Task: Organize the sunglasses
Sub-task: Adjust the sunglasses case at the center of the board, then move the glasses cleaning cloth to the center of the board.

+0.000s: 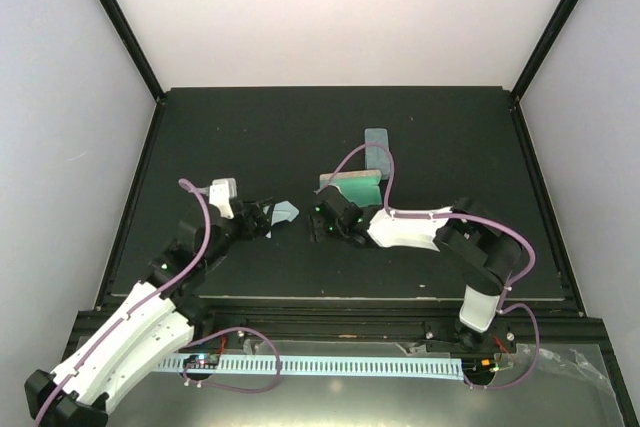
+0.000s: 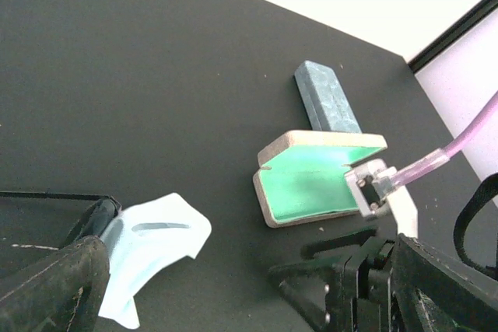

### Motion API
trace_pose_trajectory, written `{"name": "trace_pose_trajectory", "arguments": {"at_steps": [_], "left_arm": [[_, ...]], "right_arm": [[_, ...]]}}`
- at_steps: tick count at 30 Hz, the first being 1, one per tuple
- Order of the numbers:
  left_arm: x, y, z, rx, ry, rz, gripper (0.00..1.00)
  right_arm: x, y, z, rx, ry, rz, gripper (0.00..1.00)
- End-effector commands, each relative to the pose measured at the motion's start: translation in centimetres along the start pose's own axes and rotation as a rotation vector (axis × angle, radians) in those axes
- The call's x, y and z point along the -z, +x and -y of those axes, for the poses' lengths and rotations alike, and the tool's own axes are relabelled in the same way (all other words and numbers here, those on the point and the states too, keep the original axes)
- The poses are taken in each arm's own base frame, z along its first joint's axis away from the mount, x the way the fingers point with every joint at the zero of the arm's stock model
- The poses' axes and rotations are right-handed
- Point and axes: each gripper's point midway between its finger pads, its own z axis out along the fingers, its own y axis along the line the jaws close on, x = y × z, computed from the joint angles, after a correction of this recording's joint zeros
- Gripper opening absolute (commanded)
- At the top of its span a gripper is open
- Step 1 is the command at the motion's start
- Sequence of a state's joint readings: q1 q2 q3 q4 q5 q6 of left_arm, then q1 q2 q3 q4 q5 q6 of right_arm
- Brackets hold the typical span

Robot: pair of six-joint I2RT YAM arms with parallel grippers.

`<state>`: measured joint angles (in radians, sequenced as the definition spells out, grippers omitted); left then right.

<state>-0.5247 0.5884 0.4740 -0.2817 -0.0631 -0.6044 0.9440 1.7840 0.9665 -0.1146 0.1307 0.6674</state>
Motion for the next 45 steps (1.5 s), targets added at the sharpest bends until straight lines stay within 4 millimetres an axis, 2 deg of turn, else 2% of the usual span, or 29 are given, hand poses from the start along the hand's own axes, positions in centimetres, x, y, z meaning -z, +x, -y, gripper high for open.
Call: {"name": "trace_pose_trajectory", "arguments": {"at_steps": [1, 4, 9, 16, 20, 23, 27, 30, 36, 41, 45], "left_arm": [[1.4, -1.7, -0.1, -0.006, -0.022, 0.064, 0.99], [1.7, -1.8, -0.1, -0.005, -0.019, 0.072, 0.99], [1.4, -1.4, -0.2, -0.001, -0.016, 0.053, 0.99], [1.2, -1.1, -0.2, -0.001, -0.017, 0.037, 0.99], [1.1, -1.1, -0.2, -0.005, -0.018, 0.033, 0.99], [1.0, -1.0, -0.2, -0.006, -0.018, 0.029, 0.99], [0.9, -0.8, 0.0, -0.009, -0.007, 0.017, 0.99], [0.7, -0.5, 0.4, -0.017, 0.013, 0.0, 0.99], [-0.4, 1.4, 1.7, -0.066, 0.105, -0.09, 0.99], [-1.5, 4.6, 3.3, -0.087, 0.228, -0.224, 0.98], [-2.3, 7.0, 3.5, -0.073, 0.28, -0.306, 0.95]], "right_arm": [[-0.5, -1.6, -4.7, 0.01, -0.194, 0.024, 0.65], [-1.4, -2.1, -6.0, -0.018, -0.243, 0.027, 0.62], [-3.3, -3.3, -6.9, -0.061, -0.236, 0.034, 0.52], [-5.6, -3.8, -8.0, -0.064, -0.243, 0.015, 0.39], [-6.2, -3.8, -8.4, -0.068, -0.255, 0.006, 0.2], [-5.7, -3.8, -8.0, -0.088, -0.246, 0.023, 0.02], [-3.7, -3.8, -6.5, -0.087, -0.207, 0.055, 0.01], [-1.7, -2.8, -4.9, -0.085, -0.174, 0.055, 0.01], [2.6, 1.6, 0.1, -0.115, -0.089, 0.014, 0.01], [5.6, 5.2, 5.0, -0.144, 0.016, 0.008, 0.01], [7.2, 7.7, 7.2, -0.142, 0.059, -0.029, 0.01]]}}
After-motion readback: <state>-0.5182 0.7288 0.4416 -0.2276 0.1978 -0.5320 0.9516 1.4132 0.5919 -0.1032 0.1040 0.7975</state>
